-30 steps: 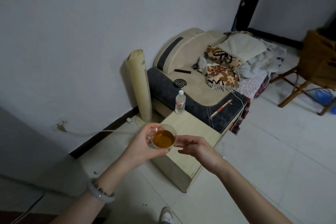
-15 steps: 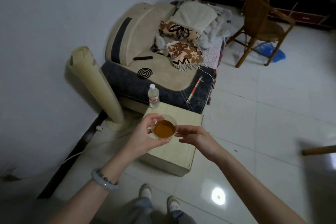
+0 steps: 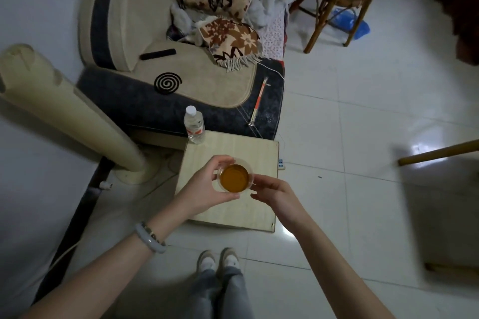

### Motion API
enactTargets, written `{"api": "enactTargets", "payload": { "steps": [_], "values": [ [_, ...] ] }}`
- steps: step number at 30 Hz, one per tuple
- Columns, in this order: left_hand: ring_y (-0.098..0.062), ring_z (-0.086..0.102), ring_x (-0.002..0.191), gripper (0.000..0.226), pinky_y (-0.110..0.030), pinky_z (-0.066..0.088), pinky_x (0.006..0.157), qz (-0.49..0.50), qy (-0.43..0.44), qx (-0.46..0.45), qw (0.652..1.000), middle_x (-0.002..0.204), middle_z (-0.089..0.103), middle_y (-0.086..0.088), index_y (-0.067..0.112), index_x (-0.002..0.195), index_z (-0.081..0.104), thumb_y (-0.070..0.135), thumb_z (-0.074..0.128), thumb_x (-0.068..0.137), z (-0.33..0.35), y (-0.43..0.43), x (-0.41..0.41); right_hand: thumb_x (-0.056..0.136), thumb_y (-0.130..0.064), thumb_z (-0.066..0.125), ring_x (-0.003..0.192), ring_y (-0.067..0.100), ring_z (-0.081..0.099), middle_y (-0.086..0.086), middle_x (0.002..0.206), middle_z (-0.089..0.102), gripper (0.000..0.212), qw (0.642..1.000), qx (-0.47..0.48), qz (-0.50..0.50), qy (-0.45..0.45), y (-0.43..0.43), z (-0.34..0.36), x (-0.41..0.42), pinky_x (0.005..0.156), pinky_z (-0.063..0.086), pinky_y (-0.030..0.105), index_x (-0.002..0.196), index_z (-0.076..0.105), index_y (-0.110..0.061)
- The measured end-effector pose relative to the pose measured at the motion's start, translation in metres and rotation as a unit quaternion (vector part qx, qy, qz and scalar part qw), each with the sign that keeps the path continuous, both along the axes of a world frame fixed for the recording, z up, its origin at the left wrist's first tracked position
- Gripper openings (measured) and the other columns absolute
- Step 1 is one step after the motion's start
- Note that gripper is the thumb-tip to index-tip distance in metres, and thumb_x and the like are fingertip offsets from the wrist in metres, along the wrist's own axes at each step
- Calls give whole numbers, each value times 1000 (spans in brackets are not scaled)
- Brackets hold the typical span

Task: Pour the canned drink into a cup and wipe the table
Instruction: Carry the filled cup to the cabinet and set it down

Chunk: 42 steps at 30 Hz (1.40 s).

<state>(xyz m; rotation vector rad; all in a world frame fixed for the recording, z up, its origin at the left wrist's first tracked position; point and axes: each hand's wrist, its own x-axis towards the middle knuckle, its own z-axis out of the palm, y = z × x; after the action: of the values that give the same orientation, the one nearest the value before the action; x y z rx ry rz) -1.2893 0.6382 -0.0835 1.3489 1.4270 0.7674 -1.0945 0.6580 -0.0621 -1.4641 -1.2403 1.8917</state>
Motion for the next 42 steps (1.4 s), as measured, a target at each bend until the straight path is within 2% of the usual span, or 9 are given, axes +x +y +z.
{"api": "enactTargets", "payload": {
  "steps": [5, 9, 14, 19, 23, 27, 36, 39, 42],
  "values": [
    [10, 44, 118, 76, -19, 43, 97, 15, 11, -30, 999, 125, 51, 19, 33, 123, 44, 22, 86, 62, -74, 21, -6, 83, 12, 41, 107, 10, 61, 3, 113, 67, 45, 999, -22, -30, -4, 22, -75, -13, 93, 50, 30, 118, 62, -7],
    [3, 45, 120, 77, -15, 40, 95, 31, 14, -45, 998, 126, 51, 16, 34, 124, 43, 21, 86, 62, -144, 37, -7, 83, 12, 42, 107, 13, 61, 6, 114, 67, 44, 998, -23, -64, -13, 37, -150, -22, 91, 51, 29, 117, 63, -5],
    [0, 48, 119, 76, -25, 43, 100, 38, 7, -49, 998, 126, 53, 14, 35, 124, 43, 26, 86, 61, -221, 54, -7, 85, 12, 37, 110, 13, 61, 5, 116, 67, 45, 996, -42, -82, -3, 53, -230, -25, 93, 50, 30, 118, 63, -5],
    [-4, 49, 120, 76, -31, 44, 102, 43, 5, -36, 998, 126, 54, 11, 31, 123, 44, 15, 86, 61, -269, 65, -2, 84, 12, 40, 110, 13, 61, 5, 116, 68, 45, 995, -50, -89, 7, 67, -274, -18, 96, 49, 34, 118, 64, -5],
    [-7, 50, 120, 78, -35, 43, 103, 49, 15, -38, 998, 127, 54, 12, 45, 119, 42, 20, 87, 61, -288, 71, 1, 87, 9, 45, 108, 13, 62, 4, 113, 69, 39, 995, -44, -89, 1, 74, -291, -15, 97, 49, 32, 117, 64, -6],
    [-9, 49, 121, 77, -35, 43, 103, 50, 14, -37, 998, 127, 54, 7, 29, 125, 44, 16, 86, 62, -295, 77, 5, 86, 9, 46, 109, 15, 62, 6, 114, 68, 38, 995, -45, -94, 9, 78, -298, -14, 96, 49, 33, 117, 64, -5],
    [-7, 45, 123, 80, -30, 39, 105, 36, 26, -57, 997, 131, 49, 8, 31, 129, 38, 15, 84, 66, -290, 81, 11, 87, 9, 44, 109, 15, 62, 5, 113, 68, 39, 994, -61, -94, 4, 83, -298, -9, 94, 50, 31, 116, 65, -7],
    [-4, 37, 125, 93, -17, 30, 101, 29, 64, -84, 994, 132, 41, 11, 23, 143, 24, 13, 80, 70, -279, 78, 13, 88, 4, 47, 109, 14, 60, 2, 115, 67, 38, 996, -46, -54, -47, 81, -290, -8, 95, 49, 31, 119, 63, -12],
    [-14, 32, 134, 103, -29, 28, 109, 18, 146, -80, 986, 143, 37, 1, 19, 148, 9, 16, 79, 72, -264, 70, 10, 89, 0, 46, 118, 19, 55, 5, 126, 60, 42, 990, -36, -6, -133, 77, -273, -8, 102, 44, 36, 129, 54, -11]
  ]
}}
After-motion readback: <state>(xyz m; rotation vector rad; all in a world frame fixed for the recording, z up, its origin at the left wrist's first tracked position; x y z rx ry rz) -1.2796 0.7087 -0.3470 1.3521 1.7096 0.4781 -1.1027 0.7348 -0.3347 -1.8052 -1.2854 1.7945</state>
